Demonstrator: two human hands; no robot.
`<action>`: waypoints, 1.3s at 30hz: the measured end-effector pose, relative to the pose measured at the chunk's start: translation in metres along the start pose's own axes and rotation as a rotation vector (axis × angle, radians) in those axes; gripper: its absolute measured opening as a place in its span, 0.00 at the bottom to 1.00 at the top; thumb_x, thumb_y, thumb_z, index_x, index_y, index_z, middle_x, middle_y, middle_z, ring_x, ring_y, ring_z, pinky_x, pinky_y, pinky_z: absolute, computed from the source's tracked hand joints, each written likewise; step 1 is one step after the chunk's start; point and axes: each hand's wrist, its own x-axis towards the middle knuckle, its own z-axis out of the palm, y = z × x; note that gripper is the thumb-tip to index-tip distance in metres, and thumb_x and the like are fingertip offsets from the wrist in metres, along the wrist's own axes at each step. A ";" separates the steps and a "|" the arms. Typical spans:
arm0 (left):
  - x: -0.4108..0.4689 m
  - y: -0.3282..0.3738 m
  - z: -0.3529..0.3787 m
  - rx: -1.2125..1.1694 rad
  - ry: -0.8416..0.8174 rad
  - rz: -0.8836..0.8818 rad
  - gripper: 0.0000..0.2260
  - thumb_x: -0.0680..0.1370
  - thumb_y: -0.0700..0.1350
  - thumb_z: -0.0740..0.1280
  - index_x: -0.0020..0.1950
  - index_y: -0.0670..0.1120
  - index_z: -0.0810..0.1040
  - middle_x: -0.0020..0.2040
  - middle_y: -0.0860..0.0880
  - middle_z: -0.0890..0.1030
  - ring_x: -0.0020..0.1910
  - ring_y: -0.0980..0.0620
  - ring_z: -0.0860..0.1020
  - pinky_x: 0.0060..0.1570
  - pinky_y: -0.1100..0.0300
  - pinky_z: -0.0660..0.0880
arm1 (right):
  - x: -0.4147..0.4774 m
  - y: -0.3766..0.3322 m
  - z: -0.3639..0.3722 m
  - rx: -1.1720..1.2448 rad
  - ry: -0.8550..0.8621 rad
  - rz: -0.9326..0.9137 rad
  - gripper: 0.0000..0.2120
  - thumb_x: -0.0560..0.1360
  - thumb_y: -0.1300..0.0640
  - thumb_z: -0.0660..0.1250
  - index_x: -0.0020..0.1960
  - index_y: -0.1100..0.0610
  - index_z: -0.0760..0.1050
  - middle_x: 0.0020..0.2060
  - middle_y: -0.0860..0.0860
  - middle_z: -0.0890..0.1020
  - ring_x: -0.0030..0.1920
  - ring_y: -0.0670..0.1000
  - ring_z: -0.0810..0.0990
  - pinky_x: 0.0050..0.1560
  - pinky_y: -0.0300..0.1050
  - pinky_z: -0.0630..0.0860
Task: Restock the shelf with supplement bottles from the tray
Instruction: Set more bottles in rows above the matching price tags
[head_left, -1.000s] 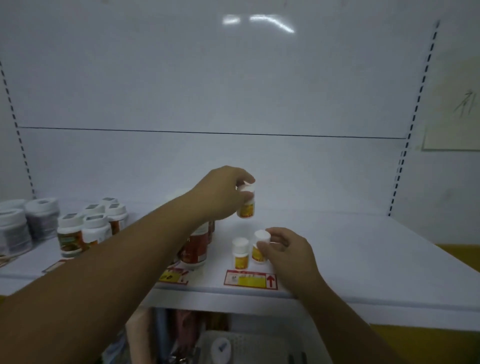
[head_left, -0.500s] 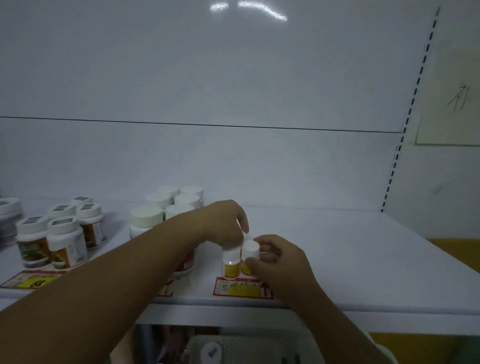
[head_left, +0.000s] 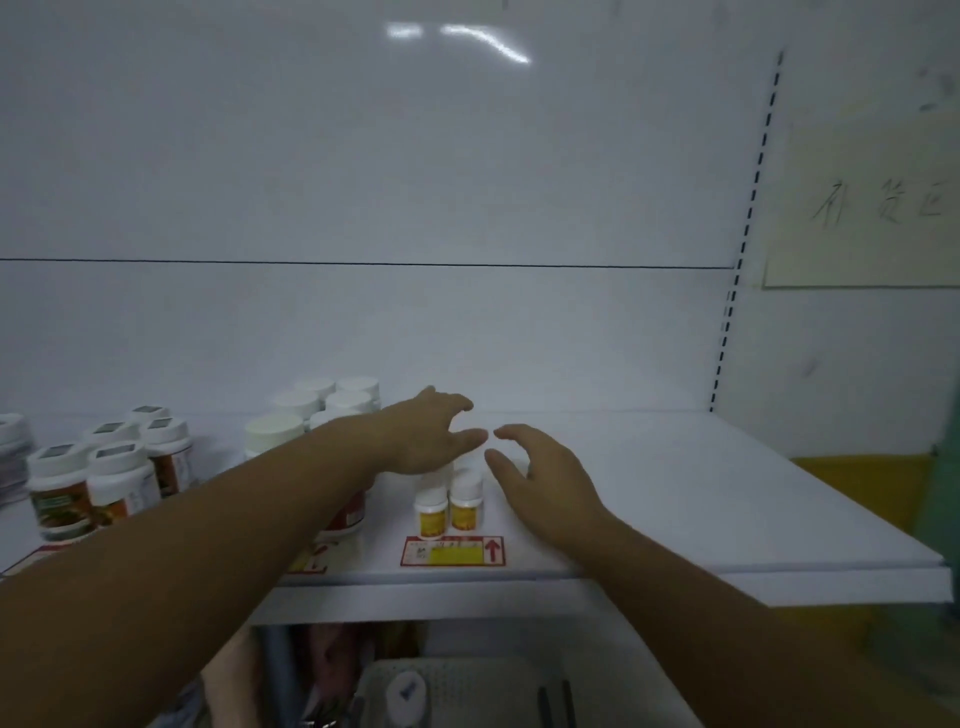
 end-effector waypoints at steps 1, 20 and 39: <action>0.000 0.003 -0.001 0.036 -0.011 -0.002 0.28 0.78 0.62 0.54 0.75 0.51 0.57 0.78 0.48 0.56 0.77 0.47 0.53 0.72 0.49 0.55 | 0.003 0.000 -0.010 -0.126 -0.021 -0.044 0.23 0.78 0.43 0.55 0.70 0.50 0.64 0.72 0.48 0.66 0.71 0.50 0.64 0.70 0.47 0.60; -0.131 0.042 0.039 -0.191 0.002 0.136 0.15 0.77 0.54 0.63 0.61 0.51 0.78 0.54 0.50 0.84 0.51 0.55 0.81 0.55 0.60 0.75 | -0.117 0.019 -0.040 -0.233 -0.013 -0.654 0.15 0.76 0.52 0.63 0.60 0.56 0.78 0.57 0.55 0.82 0.56 0.51 0.80 0.59 0.39 0.72; -0.107 -0.089 0.256 -0.265 -0.366 -0.222 0.14 0.79 0.40 0.60 0.64 0.42 0.76 0.65 0.44 0.77 0.63 0.51 0.74 0.56 0.66 0.67 | -0.156 0.160 0.139 -0.165 -0.629 0.160 0.11 0.76 0.56 0.62 0.56 0.55 0.77 0.52 0.52 0.82 0.51 0.52 0.80 0.52 0.40 0.73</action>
